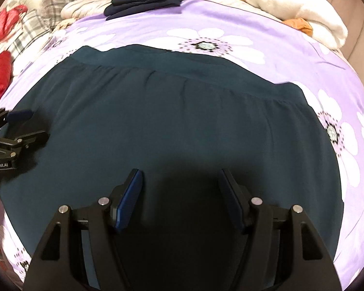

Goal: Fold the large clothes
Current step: 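Press the open grippers down across the navy jacket to flatten it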

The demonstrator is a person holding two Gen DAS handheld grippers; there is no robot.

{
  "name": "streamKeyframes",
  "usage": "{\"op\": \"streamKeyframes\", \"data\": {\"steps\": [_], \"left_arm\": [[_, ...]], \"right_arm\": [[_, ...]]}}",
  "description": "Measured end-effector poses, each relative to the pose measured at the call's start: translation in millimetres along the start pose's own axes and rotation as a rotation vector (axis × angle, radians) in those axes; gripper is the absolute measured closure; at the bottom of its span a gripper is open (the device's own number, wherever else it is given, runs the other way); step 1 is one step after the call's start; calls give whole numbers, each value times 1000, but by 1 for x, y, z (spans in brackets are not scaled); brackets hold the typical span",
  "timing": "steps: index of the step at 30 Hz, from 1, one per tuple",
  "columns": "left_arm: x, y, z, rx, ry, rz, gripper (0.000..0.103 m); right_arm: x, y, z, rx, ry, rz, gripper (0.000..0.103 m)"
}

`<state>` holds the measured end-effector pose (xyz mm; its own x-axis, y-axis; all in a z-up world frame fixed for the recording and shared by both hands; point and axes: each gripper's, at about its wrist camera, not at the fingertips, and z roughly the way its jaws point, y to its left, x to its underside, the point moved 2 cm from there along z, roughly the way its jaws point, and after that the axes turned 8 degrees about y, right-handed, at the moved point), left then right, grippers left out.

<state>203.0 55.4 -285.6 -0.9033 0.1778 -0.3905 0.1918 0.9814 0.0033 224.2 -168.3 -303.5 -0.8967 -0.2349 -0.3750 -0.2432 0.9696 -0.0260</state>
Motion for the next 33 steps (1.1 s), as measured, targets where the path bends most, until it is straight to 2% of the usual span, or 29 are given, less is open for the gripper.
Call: {"op": "streamKeyframes", "data": {"steps": [6, 16, 25, 30, 33], "left_arm": [[10, 15, -6, 4, 2, -39, 16], [28, 45, -20, 12, 12, -115, 16], [38, 58, -27, 36, 8, -163, 14], [43, 68, -28, -7, 20, -190, 13], [49, 82, -30, -5, 32, -229, 13]], "right_arm": [[12, -16, -7, -10, -8, 45, 38], [33, -38, -21, 27, -28, 99, 38], [63, -77, -34, 54, -28, 218, 38], [79, -89, -42, 31, -36, 274, 38], [83, -91, -44, 28, -37, 289, 38]]}}
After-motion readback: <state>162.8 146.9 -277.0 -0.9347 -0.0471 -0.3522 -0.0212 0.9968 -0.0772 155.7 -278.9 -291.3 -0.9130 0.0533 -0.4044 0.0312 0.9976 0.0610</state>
